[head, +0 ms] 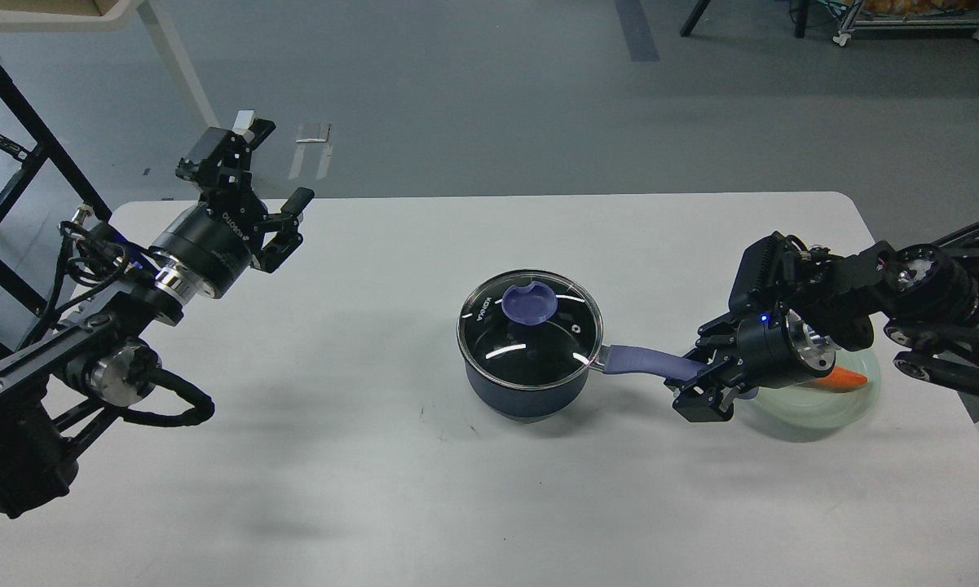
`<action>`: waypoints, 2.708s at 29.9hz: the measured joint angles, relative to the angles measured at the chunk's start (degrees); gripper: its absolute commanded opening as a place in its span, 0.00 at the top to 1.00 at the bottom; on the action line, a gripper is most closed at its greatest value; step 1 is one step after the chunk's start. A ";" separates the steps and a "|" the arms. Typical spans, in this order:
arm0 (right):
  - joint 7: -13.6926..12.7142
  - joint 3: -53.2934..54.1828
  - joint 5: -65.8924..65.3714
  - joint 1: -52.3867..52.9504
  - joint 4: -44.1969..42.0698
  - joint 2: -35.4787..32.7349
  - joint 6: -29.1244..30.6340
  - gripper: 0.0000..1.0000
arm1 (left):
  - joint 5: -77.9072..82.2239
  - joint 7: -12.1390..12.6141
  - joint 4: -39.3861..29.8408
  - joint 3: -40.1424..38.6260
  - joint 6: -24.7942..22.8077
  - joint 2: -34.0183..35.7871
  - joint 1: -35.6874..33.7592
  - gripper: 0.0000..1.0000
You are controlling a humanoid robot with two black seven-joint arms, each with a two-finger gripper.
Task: Open pot lid
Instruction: 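Reach the left gripper over the pot to the purple lid knob, then grasp the purple knob of the glass lid with the left gripper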
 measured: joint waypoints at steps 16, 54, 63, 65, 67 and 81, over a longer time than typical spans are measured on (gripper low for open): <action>0.01 -0.03 0.15 0.00 -0.10 0.79 0.00 0.75 | 67.10 -3.97 -3.27 17.92 -0.59 -3.90 -23.39 0.01; 0.02 -0.04 0.30 -0.08 -0.08 0.79 0.00 0.73 | 85.13 -3.99 17.50 38.85 17.38 -21.59 -28.46 0.01; 0.02 -0.05 0.36 -0.35 -0.08 0.78 0.00 0.72 | 84.99 -3.99 17.52 38.85 17.38 -21.86 -27.63 0.33; 0.02 -0.05 0.36 -0.49 -0.08 0.78 0.00 0.72 | 84.99 -3.98 17.52 38.85 17.38 -22.07 -27.62 0.44; 0.02 -0.06 0.36 -0.58 -0.09 0.73 0.00 0.72 | 84.99 -3.98 17.53 38.85 17.41 -22.22 -27.62 0.57; 0.01 -0.07 0.41 -0.62 -0.08 0.60 0.00 0.72 | 84.18 -4.03 15.58 38.59 17.61 -21.46 -29.48 0.64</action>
